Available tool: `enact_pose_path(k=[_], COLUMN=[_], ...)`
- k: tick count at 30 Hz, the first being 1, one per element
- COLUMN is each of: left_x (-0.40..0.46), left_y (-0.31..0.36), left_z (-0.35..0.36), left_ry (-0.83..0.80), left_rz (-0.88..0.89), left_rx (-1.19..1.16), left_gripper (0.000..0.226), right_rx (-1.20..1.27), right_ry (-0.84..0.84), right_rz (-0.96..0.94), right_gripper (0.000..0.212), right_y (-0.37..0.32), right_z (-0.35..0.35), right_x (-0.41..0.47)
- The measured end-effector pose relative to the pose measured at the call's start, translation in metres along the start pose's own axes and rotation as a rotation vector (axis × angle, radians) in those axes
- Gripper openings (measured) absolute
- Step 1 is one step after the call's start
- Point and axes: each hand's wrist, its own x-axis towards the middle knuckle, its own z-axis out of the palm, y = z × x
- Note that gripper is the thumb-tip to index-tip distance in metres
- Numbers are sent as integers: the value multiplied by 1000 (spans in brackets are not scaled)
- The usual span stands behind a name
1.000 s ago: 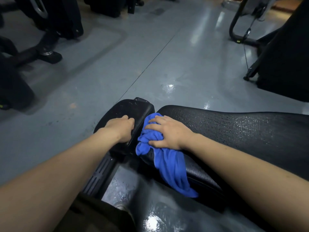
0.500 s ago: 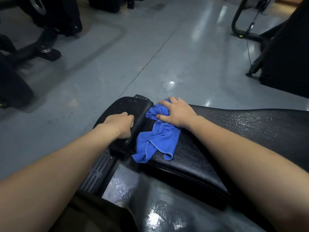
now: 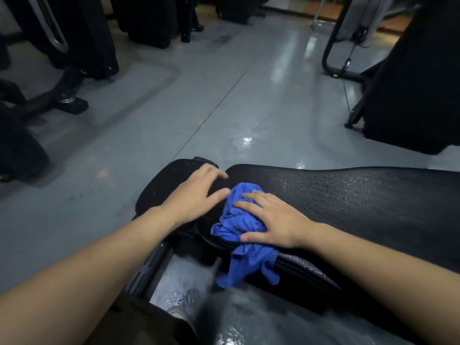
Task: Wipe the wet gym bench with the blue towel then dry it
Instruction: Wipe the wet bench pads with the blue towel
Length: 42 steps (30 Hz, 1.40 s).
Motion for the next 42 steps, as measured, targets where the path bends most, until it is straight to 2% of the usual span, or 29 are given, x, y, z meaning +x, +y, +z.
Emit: enact_pose_path(k=[3,6,9,12,16,20,28,35,42], left_x=[-15,-23,-19,-8,6,14,13,-12,-27], left_y=[26,34,34,36,40,36,37,9,-43], left_z=[7,29,50,56,59,62,56,26,-16], left_ry=[-210,-279,-294,-322,-397,-357,-344,-268,-266], left_rz=[125,188,211,181,148,182,182,204,186], left_rx=[-94,51,181,184,120,94,30,128,376], left_gripper=[78,114,125,123,120,106,81,69,66], right_rx=[44,44,-33,-40,-85,-66,-77,-86,-77], right_ry=[-59,-59,-26,-5,-28,-29,-16,-41,-33], right_rz=[38,87,149,222,211,208,196,120,48], right_gripper=[97,102,108,113,115,115,97,94,92], right_y=[13,30,46,53,58,65,56,33,3], right_z=[-8,-19,-26,-26,-21,-23,-25,-22,-9], right_x=[-15,-48,-73,-75,-70,-66,-63,-52,-32])
